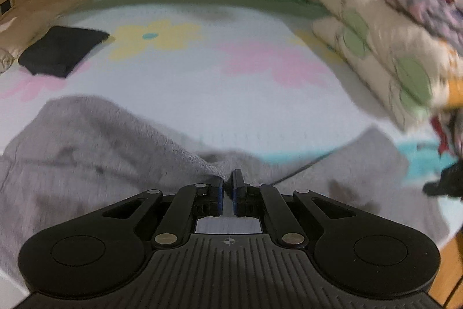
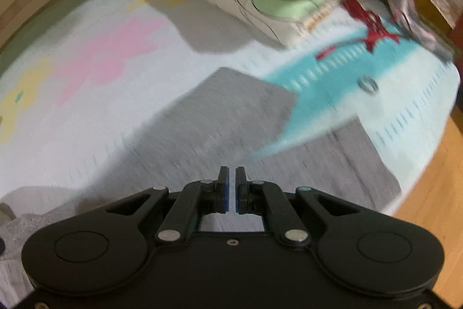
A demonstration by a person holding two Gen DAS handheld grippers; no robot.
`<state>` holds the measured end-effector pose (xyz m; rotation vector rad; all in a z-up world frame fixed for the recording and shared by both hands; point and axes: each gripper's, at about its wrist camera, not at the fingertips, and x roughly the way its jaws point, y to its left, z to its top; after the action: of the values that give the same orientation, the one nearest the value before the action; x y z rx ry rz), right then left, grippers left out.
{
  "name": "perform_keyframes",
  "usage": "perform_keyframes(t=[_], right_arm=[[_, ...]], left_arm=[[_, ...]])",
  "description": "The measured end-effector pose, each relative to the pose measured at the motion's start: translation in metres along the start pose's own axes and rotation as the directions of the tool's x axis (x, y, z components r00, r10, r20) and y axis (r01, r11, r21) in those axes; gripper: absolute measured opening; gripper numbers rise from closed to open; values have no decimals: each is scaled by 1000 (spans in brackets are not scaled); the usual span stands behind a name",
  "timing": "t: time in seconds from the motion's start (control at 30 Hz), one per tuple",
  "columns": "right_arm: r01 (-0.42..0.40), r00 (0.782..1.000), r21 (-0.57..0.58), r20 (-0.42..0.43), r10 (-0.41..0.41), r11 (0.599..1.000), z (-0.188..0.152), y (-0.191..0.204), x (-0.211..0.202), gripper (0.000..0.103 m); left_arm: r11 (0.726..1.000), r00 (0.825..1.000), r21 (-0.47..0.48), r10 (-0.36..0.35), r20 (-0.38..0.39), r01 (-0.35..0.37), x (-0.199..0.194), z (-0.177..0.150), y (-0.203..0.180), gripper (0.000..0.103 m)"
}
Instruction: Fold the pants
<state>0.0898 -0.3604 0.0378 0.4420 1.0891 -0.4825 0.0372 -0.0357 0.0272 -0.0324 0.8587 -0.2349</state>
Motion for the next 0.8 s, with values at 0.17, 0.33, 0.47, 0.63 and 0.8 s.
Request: perform_keyframes(t=[0.17, 0.33, 0.47, 0.63, 0.8], right_arm=[[51, 998, 13, -49, -50, 999, -28, -22, 11, 22], [85, 996, 54, -24, -84, 995, -24, -24, 12, 58], [126, 990, 15, 64, -126, 992, -4, 4, 9, 65], [173, 976, -4, 137, -171, 985, 29, 50, 33, 81], [205, 975, -13, 90, -203, 979, 56, 87, 80, 78]], left_arm=[[1000, 996, 11, -10, -87, 11, 20, -36, 4, 6], [999, 988, 35, -9, -153, 14, 44, -55, 5, 6], [1000, 983, 1, -23, -181, 24, 57, -54, 13, 6], [1000, 985, -8, -20, -172, 19, 62, -52, 14, 6], [1000, 986, 5, -14, -166, 15, 67, -49, 8, 6]])
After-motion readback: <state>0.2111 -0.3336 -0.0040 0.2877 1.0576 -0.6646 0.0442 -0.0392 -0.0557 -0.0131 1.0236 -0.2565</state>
